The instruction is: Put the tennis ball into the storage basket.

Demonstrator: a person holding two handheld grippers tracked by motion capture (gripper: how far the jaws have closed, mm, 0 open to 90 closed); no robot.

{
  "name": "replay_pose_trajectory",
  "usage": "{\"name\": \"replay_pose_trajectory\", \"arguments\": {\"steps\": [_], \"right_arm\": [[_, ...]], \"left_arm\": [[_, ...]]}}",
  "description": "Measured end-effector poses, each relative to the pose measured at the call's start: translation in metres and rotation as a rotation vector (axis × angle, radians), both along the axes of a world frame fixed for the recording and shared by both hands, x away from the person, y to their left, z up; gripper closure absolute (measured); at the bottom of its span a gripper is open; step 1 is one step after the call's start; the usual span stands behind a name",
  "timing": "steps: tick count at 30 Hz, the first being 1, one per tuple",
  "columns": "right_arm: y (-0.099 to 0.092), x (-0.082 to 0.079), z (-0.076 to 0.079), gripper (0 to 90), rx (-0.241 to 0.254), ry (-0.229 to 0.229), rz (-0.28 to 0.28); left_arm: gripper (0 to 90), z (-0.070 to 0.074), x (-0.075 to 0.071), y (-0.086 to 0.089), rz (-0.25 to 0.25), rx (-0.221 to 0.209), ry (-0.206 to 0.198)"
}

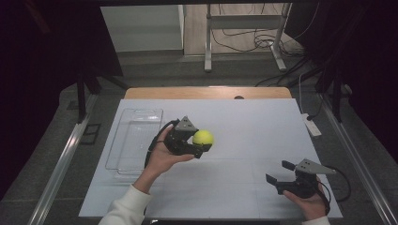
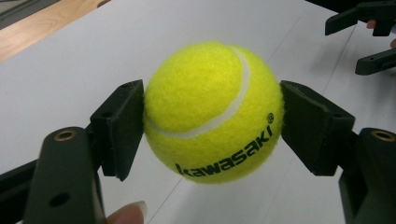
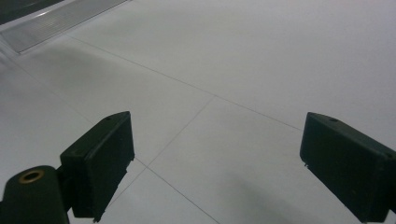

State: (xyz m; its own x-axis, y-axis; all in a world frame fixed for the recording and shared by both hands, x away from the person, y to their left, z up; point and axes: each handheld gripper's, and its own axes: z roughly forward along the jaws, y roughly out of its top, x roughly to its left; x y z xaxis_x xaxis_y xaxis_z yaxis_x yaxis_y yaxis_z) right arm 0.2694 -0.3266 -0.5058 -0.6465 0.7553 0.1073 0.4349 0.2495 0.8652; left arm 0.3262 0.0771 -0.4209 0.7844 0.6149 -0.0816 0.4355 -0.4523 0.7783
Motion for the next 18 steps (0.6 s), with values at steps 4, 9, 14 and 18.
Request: {"name": "replay_pose_trajectory", "arguments": {"steps": [4, 9, 14, 18], "right_arm": [[0.0, 0.0, 0.0, 10.0, -0.001, 0.001, 0.0], [0.0, 0.0, 0.0, 10.0, -0.002, 0.001, 0.001], [0.0, 0.0, 0.0, 10.0, -0.003, 0.001, 0.001], [0.0, 0.0, 0.0, 10.0, -0.003, 0.002, 0.001]], "left_arm": [[26.4, 0.0, 0.0, 0.003, 0.008, -0.004, -0.005], [26.5, 0.001, 0.0, 0.006, 0.016, -0.005, -0.013], [26.5, 0.003, 0.0, 0.01, 0.027, -0.012, -0.018], [26.4, 0.004, 0.0, 0.013, 0.036, -0.016, -0.021]]}}
